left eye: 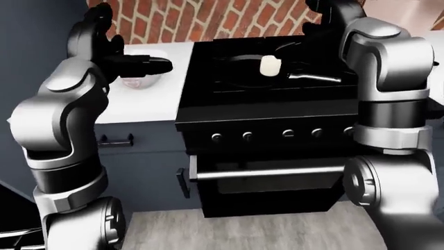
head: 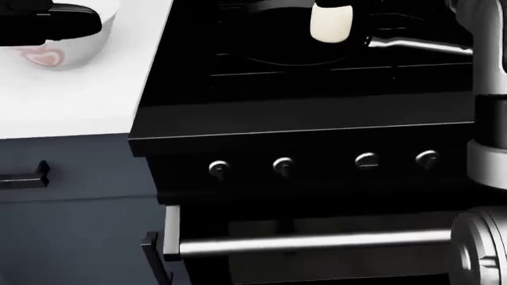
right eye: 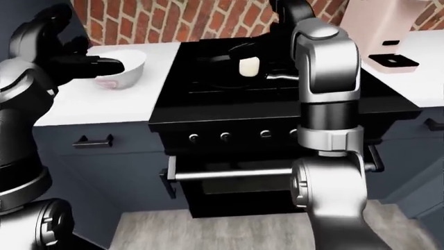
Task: Pick the cheese from the pan and place it in the bowl.
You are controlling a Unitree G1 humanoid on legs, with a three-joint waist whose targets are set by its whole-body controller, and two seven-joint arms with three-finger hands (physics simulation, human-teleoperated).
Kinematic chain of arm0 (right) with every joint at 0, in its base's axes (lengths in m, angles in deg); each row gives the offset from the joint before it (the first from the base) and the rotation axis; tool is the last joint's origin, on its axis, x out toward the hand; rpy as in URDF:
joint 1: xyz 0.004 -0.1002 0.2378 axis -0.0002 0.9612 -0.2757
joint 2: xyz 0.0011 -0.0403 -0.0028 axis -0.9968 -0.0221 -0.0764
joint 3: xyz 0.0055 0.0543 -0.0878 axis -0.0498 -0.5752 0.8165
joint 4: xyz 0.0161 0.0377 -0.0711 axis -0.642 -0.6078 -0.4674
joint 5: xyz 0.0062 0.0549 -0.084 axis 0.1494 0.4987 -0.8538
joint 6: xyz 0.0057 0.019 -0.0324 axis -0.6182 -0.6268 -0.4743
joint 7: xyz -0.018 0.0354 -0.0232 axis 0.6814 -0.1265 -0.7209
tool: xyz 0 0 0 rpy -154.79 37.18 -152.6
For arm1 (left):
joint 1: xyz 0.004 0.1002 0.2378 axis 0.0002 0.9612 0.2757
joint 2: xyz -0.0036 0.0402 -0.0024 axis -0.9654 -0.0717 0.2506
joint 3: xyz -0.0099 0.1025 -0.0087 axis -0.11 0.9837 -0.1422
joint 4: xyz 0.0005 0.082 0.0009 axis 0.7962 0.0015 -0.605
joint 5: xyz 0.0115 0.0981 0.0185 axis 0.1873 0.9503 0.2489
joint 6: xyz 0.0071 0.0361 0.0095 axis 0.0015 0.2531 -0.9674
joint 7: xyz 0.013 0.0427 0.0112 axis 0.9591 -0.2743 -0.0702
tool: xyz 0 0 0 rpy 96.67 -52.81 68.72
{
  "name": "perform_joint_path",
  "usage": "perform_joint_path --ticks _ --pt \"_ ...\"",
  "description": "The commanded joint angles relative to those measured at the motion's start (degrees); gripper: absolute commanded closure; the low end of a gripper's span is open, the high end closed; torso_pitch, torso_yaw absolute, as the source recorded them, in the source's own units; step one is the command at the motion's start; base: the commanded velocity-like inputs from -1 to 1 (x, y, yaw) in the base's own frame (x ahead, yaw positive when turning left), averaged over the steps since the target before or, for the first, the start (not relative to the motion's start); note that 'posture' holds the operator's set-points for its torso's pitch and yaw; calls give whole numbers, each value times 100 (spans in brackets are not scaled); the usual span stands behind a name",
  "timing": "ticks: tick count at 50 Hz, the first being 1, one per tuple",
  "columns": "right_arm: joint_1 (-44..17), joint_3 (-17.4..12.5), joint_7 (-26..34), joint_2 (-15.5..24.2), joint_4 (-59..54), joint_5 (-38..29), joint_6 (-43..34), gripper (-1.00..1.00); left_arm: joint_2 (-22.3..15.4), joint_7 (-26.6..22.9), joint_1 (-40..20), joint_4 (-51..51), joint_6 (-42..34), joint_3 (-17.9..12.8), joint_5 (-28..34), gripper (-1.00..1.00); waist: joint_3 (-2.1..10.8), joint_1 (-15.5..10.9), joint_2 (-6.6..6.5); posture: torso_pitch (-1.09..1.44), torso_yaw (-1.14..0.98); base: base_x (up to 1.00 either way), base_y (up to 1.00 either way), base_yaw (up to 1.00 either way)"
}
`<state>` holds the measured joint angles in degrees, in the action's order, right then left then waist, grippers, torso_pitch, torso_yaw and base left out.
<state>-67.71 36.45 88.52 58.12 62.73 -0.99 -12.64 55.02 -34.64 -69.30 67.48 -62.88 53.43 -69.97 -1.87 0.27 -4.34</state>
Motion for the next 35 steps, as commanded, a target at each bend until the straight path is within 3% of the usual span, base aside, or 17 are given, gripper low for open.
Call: perform_joint_path --ticks 1,2,6,9,11,13,15,16,17,18,23,25,26,27,28,29,35 --pt "-216 -36 19 86 120 -25 133 -100 -44 13 -183 138 83 -24 4 -100 157 15 -21 0 0 7 0 0" --pt "-231 -40 28 91 114 -31 127 -100 -41 11 -177 124 103 -18 11 -100 123 54 -67 0 0 6 0 0" --pt "-274 -54 47 93 115 -39 105 -100 -35 28 -269 144 29 -13 -1 -100 167 27 129 0 0 6 0 0" --pt "-330 -38 57 84 80 -53 104 -100 -59 41 -351 196 -71 -22 -29 -100 124 11 276 0 0 6 0 0" --pt "-393 -26 76 92 -10 -67 128 -100 -69 36 -350 181 -50 -16 -24 -100 126 -12 438 0 0 6 0 0" --pt "-337 -30 76 76 6 -78 158 -100 -66 29 -326 161 -19 -12 -16 -100 187 -39 756 0 0 6 0 0" --pt "-348 -29 83 78 22 -90 129 -100 -65 28 -325 188 -44 -10 -20 -100 120 -28 661 0 0 6 0 0" --pt "-355 -25 88 78 33 -96 114 -100 -68 28 -337 195 -60 -13 -24 -100 -23 -52 659 0 0 5 0 0" --pt "-367 -19 94 80 20 -106 113 -100 -68 27 -351 167 -44 -10 -19 -100 108 -38 622 0 0 6 0 0" --pt "-384 -16 101 81 4 -114 112 -100 -68 27 -363 159 -43 -15 -21 -100 126 -49 554 0 0 5 0 0" --pt "-438 -6 135 82 15 -155 67 -100 -74 16 -352 165 -39 -9 -17 -100 70 -35 309 0 0 7 0 0" --pt "-428 -13 141 78 28 -162 64 -100 -72 11 -348 152 -22 2 -7 -100 85 -1 118 0 0 6 0 0" --pt "-390 -29 133 66 34 -160 89 -100 -58 13 -336 145 -9 8 -2 -100 124 25 -51 0 0 6 0 0" --pt "-349 -40 127 52 50 -152 99 -100 -43 18 -321 171 -19 8 -3 -100 180 81 -86 0 0 5 0 0" --pt "-341 -38 129 55 59 -152 98 -100 -39 19 -312 188 -26 8 -4 -100 128 15 23 0 0 5 0 0" --pt "-370 -48 144 69 66 -140 49 -100 -30 25 -297 221 -44 -1 -10 -100 114 47 -44 0 0 6 0 0" --pt "-337 -23 146 33 120 -123 28 -100 -48 25 -290 268 -79 -23 -27 -100 112 14 232 0 0 6 0 0"
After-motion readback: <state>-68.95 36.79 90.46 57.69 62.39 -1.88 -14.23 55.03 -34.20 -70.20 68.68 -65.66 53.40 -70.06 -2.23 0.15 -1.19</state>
